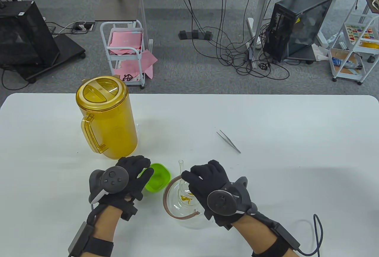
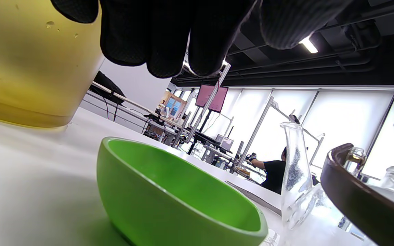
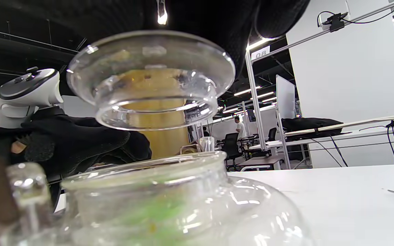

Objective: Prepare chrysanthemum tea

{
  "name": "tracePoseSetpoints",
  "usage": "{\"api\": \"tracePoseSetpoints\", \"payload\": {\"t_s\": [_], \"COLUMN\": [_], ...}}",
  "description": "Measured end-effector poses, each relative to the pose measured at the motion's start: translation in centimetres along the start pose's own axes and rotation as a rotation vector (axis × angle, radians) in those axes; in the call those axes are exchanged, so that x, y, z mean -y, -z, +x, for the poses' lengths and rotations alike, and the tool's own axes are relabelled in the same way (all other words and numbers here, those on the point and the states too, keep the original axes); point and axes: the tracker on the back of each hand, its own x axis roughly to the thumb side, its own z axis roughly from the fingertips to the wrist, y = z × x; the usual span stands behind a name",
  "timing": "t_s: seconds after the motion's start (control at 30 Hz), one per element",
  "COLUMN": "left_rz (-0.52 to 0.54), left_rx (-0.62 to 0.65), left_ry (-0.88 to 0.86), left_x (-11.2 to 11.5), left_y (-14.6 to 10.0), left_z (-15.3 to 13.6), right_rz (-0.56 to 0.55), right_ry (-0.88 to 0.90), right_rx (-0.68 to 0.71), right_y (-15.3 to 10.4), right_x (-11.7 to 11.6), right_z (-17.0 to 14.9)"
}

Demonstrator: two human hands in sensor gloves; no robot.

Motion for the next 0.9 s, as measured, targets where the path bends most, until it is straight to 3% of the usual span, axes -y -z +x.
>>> {"api": "tracePoseSetpoints", "payload": {"t_s": [0.9], "left_rz": [-0.003], "left_rx": [-0.001], "left_ry": [0.001], "left_x": [0.1], "left_y": [0.0], "left_z": [-0.1], "right_rz": [-0.032], "right_ry": [-0.008], "right_rx": [0.029], "right_y": [-0.5], "right_x": [-2.4], "right_z": [0.0]}}
